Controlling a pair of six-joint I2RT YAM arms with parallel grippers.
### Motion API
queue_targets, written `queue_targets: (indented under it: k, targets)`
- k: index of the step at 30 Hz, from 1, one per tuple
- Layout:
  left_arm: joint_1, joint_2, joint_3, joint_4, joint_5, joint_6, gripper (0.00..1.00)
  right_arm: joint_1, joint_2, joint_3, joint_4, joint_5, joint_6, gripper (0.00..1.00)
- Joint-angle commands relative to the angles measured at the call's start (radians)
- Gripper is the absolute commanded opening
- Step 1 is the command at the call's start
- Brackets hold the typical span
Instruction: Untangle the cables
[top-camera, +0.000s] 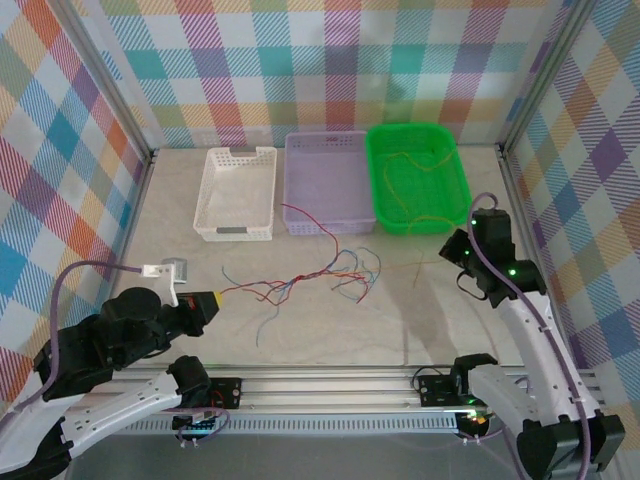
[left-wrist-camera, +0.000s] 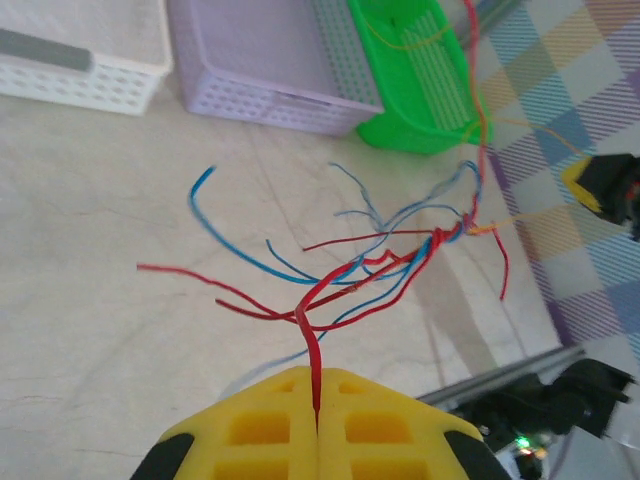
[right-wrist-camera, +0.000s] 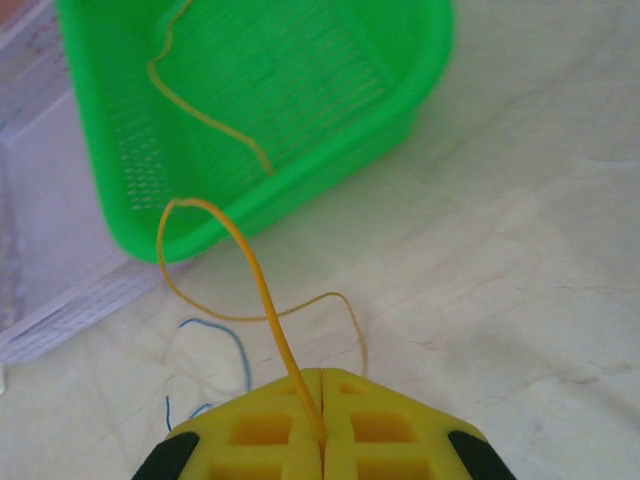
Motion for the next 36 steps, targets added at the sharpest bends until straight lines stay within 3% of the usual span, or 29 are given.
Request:
queue_targets:
  k: [1,12,20,23,28,36]
  targets:
    - [0.012,0.012,0.034,-0.105,-0.120,0.065,0.00,-0.064,-0.032,-0.007,-0.050,-0.014,0.009,0.00]
    - [0.012,0.045,0.011,-0.148,-0.261,0.121,0.00,-0.171,-0.110,0.112,-0.175,0.047,-0.025,0.00]
    - [0.012,0.122,-0.074,0.008,-0.180,0.150,0.00,-0.183,-0.107,0.321,-0.175,-0.250,-0.011,0.00]
    - [0.014,0.176,-0.092,0.081,-0.137,0.170,0.00,-0.182,-0.062,0.461,-0.165,-0.348,-0.021,0.00]
    - [0.014,0.260,-0.091,0.171,-0.089,0.207,0.00,-0.182,0.078,0.698,-0.194,-0.387,-0.052,0.00]
    - [0.014,0.291,-0.110,0.231,-0.058,0.230,0.00,-0.174,0.317,0.891,-0.087,-0.468,-0.044,0.00]
